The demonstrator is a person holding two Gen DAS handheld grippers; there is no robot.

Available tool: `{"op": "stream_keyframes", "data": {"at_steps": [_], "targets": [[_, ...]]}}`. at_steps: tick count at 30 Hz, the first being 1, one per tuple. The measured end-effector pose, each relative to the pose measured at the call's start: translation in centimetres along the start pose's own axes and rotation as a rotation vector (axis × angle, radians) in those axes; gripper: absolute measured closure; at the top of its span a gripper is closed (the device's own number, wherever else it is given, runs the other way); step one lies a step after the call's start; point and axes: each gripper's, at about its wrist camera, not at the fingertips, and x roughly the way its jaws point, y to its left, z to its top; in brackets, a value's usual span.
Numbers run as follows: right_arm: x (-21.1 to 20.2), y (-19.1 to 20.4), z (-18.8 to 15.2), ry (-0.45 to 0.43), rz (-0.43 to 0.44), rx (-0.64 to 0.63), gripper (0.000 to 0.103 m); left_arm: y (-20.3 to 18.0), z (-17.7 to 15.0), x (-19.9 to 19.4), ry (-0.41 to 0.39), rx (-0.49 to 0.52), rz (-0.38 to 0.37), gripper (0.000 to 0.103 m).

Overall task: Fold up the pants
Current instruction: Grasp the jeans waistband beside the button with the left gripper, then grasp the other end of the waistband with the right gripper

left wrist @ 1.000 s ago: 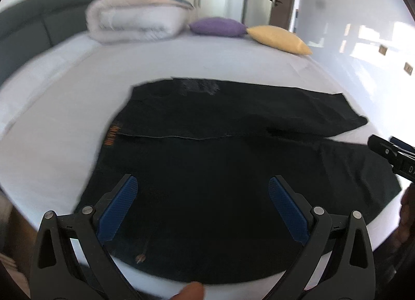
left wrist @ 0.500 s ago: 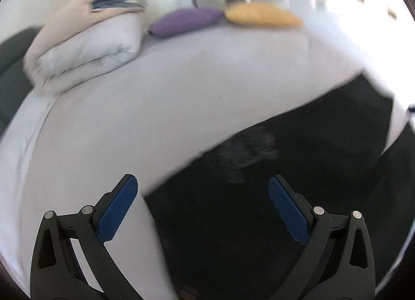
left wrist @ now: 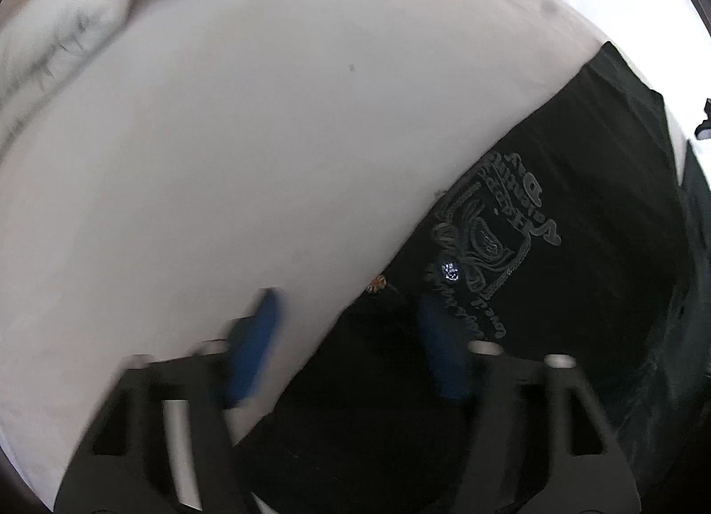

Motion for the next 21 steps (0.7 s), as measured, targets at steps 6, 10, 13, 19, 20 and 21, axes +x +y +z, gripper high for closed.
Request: {"op": "stream_keyframes", "data": {"at_steps": [6, 10, 13, 19, 20, 21], "targets": [[1.6, 0.5, 2.2, 0.011, 0.001, -0.035, 0.044, -2.3, -0.2, -0.4, -0.019, 0.079, 0.047, 0.091], [2.5, 1.0, 3.9, 0.009, -0.009, -0.066, 0.046, -4.4, -1.9, -2.8, -0.148, 0.118, 0.161, 0.095], [3.5, 1.4, 5.5, 0.007, -0.026, -0.097, 0.046, -6.9, -4.0, -4.9, -0.248, 0.150, 0.234, 0.095], [6.3, 2.7, 8.8, 0.008, -0.059, -0.189, 0.046, -10.1, -8.0, -8.1, -0.375, 0.150, 0.261, 0.095], [6.8, 3.2, 9.2, 0.013, -0.063, -0.214, 0.046, -10.6, -8.6, -8.3, -0.387, 0.156, 0.263, 0.095], [7.6, 3.7, 9.7, 0.026, -0.068, -0.246, 0.046, -11.3, -9.9, -8.5, -0.396, 0.157, 0.258, 0.095]]}}
